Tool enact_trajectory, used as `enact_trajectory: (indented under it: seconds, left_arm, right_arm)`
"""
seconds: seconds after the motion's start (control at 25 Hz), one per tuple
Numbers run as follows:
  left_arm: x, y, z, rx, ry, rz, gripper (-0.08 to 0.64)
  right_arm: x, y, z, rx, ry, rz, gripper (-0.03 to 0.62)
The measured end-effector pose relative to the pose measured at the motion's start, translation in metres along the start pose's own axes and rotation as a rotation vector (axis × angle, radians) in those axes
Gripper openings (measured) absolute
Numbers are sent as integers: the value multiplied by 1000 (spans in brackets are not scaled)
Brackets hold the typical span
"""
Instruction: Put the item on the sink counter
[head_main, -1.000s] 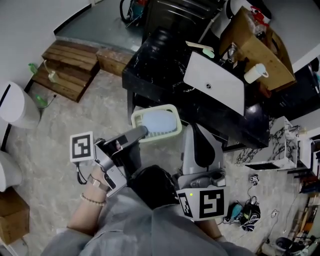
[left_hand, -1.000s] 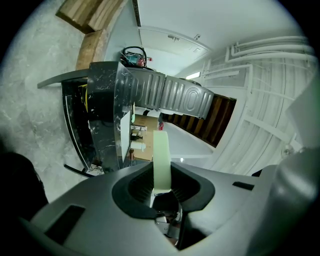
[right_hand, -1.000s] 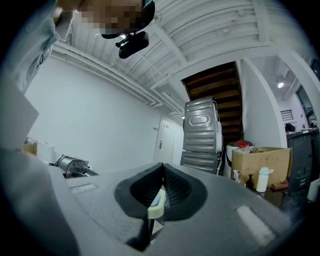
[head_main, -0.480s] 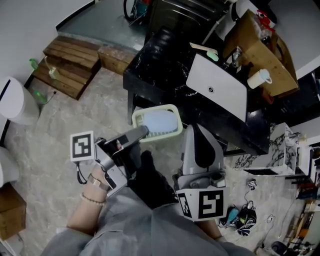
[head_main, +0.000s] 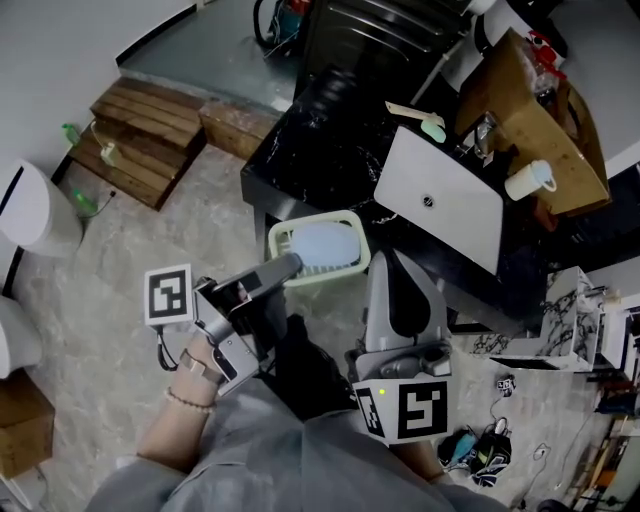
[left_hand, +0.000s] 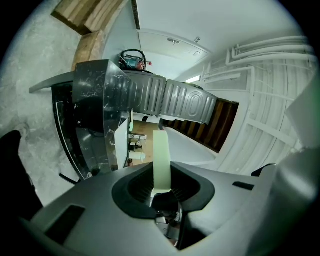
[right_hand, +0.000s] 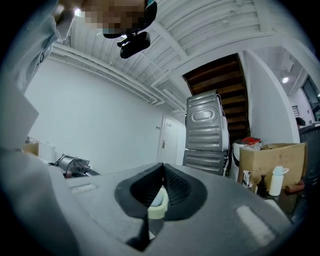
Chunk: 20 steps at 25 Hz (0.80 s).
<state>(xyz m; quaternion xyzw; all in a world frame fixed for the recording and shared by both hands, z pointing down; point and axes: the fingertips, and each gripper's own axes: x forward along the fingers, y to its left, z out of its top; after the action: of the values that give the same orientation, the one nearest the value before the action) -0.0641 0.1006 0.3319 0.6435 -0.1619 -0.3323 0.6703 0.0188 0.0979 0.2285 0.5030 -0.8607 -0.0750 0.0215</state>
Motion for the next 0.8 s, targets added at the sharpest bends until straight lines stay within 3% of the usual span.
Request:
enact_trajectory:
  seconds: [0.8]
  left_arm:
    - [156, 24, 125, -4, -32, 18, 81]
  right_arm:
    - [154, -136, -38, 25, 31, 42, -2]
